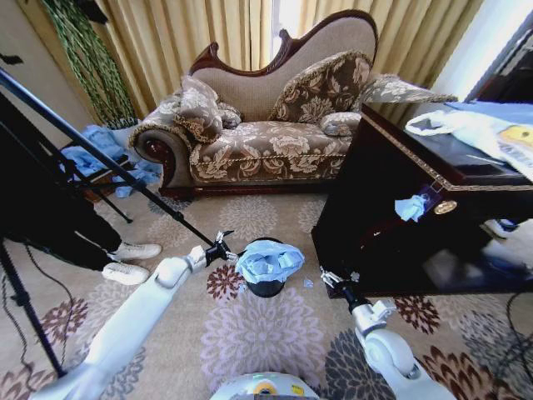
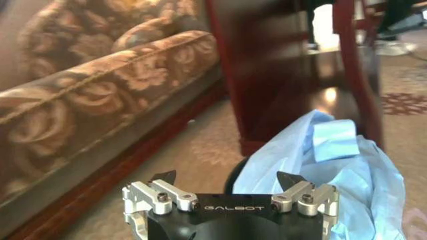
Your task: Place a garbage bag over the trash bin.
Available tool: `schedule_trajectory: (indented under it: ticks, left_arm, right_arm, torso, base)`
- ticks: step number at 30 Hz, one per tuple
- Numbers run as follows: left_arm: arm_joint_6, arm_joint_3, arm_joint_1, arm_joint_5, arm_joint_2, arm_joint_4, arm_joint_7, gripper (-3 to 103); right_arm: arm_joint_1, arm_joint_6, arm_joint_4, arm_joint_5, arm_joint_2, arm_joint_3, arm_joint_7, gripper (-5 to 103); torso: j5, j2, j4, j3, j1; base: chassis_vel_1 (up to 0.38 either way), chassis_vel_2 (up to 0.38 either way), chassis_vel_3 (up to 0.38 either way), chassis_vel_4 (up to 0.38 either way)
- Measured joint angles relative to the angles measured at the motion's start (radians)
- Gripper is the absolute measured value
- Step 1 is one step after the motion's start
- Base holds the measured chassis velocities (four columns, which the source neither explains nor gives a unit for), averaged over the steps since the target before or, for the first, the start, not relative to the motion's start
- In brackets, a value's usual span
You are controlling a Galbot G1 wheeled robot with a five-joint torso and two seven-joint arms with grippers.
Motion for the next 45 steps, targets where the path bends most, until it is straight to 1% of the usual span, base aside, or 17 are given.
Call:
schedule_trajectory:
  ticks: [2,3,5,8,16,22,24,26,28,29,32,36,37,38,40,42,45]
  left_arm:
    - [-0.029,0.056,-0.072,0.002,-0.016,0.062,0.072,100]
    - [-0.029,0.056,-0.072,0.002,-0.016,0.062,0.072,100]
    - [-0.039,0.104,-0.136,0.003,-0.030,0.102,0.133,100]
    - [-0.048,0.142,-0.193,0.007,-0.050,0.162,0.175,100]
    - [-0.080,0.157,-0.228,0.040,-0.071,0.272,0.204,100]
    - [-0.085,0.156,-0.225,0.052,-0.087,0.288,0.205,98]
    - [-0.085,0.154,-0.219,0.054,-0.089,0.293,0.198,89]
    - [-0.085,0.154,-0.217,0.054,-0.089,0.293,0.196,89]
    - [-0.083,0.150,-0.212,0.054,-0.090,0.299,0.186,77]
    - [-0.083,0.150,-0.212,0.054,-0.090,0.299,0.186,77]
    - [-0.082,0.142,-0.208,0.054,-0.092,0.309,0.176,61]
    - [-0.076,0.133,-0.202,0.050,-0.092,0.308,0.169,51]
    - [-0.072,0.128,-0.198,0.046,-0.090,0.307,0.163,40]
    - [-0.072,0.128,-0.198,0.046,-0.090,0.307,0.163,40]
    - [-0.065,0.123,-0.194,0.035,-0.086,0.305,0.153,29]
    - [-0.060,0.122,-0.192,0.026,-0.084,0.305,0.143,29]
    - [-0.056,0.113,-0.191,0.013,-0.082,0.311,0.125,18]
  right_arm:
    - [0.005,0.005,-0.007,-0.021,0.016,-0.004,-0.005,100]
    - [0.005,0.005,-0.007,-0.021,0.016,-0.004,-0.005,100]
    - [0.008,0.006,-0.013,-0.036,0.026,-0.005,-0.006,100]
    - [0.009,0.011,-0.018,-0.049,0.033,-0.004,-0.006,100]
    - [0.033,0.014,-0.047,-0.054,0.037,-0.022,-0.008,100]
    - [0.037,0.019,-0.061,-0.054,0.035,-0.023,-0.008,100]
    - [0.041,0.020,-0.068,-0.054,0.032,-0.022,-0.007,100]
    - [0.041,0.020,-0.070,-0.054,0.032,-0.022,-0.007,100]
    - [0.042,0.021,-0.074,-0.054,0.032,-0.024,-0.005,100]
    - [0.042,0.021,-0.074,-0.054,0.032,-0.024,-0.005,100]
    - [0.044,0.022,-0.077,-0.057,0.035,-0.031,0.002,100]
    - [0.045,0.022,-0.082,-0.061,0.035,-0.036,0.009,100]
    - [0.044,0.022,-0.084,-0.067,0.035,-0.041,0.010,100]
    - [0.044,0.022,-0.084,-0.067,0.035,-0.041,0.010,100]
    - [0.042,0.023,-0.085,-0.074,0.035,-0.046,0.010,100]
    - [0.039,0.023,-0.086,-0.077,0.036,-0.049,0.011,100]
    - [0.034,0.024,-0.089,-0.086,0.037,-0.052,0.011,100]
  torso:
    - [0.0000,0.000,0.0000,0.000,0.000]
    - [0.0000,0.000,0.0000,0.000,0.000]
    - [0.0002,0.000,-0.0001,0.000,0.000]
    - [0.0002,0.000,-0.0001,0.000,0.000]
    - [0.0001,0.000,0.0006,0.000,0.000]
    - [0.0003,0.000,-0.0001,0.000,0.000]
    - [0.0001,0.000,-0.0001,0.000,0.000]
    - [0.0001,0.000,0.0000,0.000,0.000]
    - [0.0001,0.000,0.0002,0.000,0.000]
    - [0.0001,0.000,0.0002,0.000,0.000]
    - [0.0001,0.000,0.0000,0.000,0.000]
    - [0.0001,0.000,0.0001,0.000,0.000]
    - [0.0001,0.000,0.0000,0.000,0.000]
    - [0.0001,0.000,0.0000,0.000,0.000]
    - [0.0001,0.000,0.0000,0.000,0.000]
    - [0.0001,0.000,0.0000,0.000,0.000]
    - [0.0001,0.000,0.0000,0.000,0.000]
  base:
    - [0.000,0.000,0.000,0.000]
    - [0.000,0.000,0.000,0.000]
    - [0.000,0.000,0.000,0.000]
    - [0.000,0.000,0.000,0.000]
    - [0.000,0.000,0.000,0.000]
    - [0.000,0.000,0.000,0.000]
    - [0.000,0.000,0.000,0.000]
    - [0.000,0.000,0.000,0.000]
    - [0.000,0.000,0.000,0.000]
    - [0.000,0.000,0.000,0.000]
    - [0.000,0.000,0.000,0.000]
    - [0.000,0.000,0.000,0.000]
    - [0.000,0.000,0.000,0.000]
    - [0.000,0.000,0.000,0.000]
    - [0.000,0.000,0.000,0.000]
    - [0.000,0.000,0.000,0.000]
    - [0.000,0.000,0.000,0.000]
